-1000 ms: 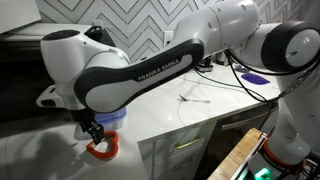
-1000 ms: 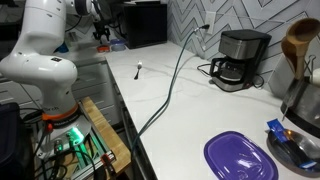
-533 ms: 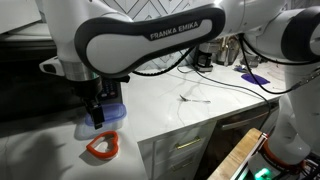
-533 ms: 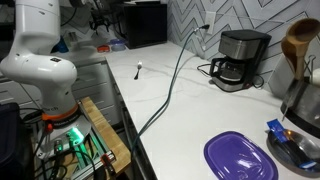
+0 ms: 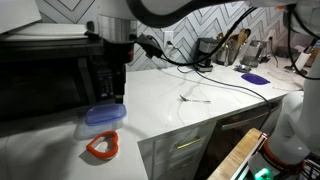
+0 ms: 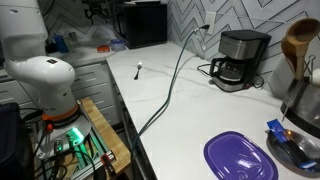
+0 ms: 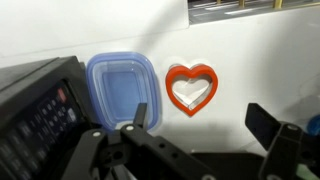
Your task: Move the heart shaped object to the left
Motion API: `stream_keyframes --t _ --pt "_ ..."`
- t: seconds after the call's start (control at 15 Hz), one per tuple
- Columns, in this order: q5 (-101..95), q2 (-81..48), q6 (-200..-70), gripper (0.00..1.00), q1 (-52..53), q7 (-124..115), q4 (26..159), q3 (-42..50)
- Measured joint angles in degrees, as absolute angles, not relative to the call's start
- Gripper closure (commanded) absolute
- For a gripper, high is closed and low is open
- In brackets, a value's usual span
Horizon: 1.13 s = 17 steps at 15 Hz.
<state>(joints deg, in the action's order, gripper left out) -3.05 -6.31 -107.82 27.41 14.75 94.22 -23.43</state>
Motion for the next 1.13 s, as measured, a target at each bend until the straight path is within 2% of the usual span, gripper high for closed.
stream_keyframes --t 0.73,1.13 --pt "4.38 28.22 -97.42 0.00 22.11 -6.42 117.17 -19.06" --pt "4.56 28.90 -97.34 0.00 21.53 -6.29 117.48 -19.57"
